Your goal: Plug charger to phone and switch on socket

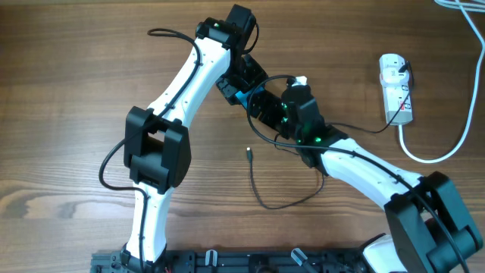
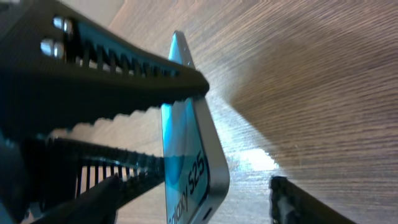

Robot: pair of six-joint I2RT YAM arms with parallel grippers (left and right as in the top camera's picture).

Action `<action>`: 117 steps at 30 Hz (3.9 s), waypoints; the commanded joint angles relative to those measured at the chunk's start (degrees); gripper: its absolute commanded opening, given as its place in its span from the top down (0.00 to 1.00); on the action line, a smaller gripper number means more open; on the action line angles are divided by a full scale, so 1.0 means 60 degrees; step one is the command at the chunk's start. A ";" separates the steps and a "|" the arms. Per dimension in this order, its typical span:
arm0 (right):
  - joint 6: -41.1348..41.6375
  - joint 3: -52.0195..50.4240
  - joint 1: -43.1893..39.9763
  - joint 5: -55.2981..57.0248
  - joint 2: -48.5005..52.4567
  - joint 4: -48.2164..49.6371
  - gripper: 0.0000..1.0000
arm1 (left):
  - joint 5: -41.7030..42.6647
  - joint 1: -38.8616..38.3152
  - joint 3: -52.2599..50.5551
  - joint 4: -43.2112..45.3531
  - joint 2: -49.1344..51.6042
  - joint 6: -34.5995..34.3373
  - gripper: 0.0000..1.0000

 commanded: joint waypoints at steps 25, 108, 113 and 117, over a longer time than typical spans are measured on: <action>0.1209 0.0328 0.0033 -0.0080 0.0423 0.0215 0.91 | -0.0058 0.0011 0.0215 0.0069 -0.0022 -0.0124 0.96; 0.1800 -0.0095 -0.0925 -0.4703 -0.0860 0.1483 0.96 | 0.1687 0.2084 -1.6990 1.8221 -1.0007 -0.3876 0.00; 0.2091 -0.0095 -0.0780 -0.5089 -0.0302 0.2259 0.96 | 0.1045 0.2084 -1.6990 1.8968 -0.9296 -0.3869 0.00; 0.2135 -0.0095 -0.0630 -0.4965 -0.0237 0.2404 0.96 | 0.0798 0.2084 -1.6983 2.0199 -0.8531 -0.3880 0.00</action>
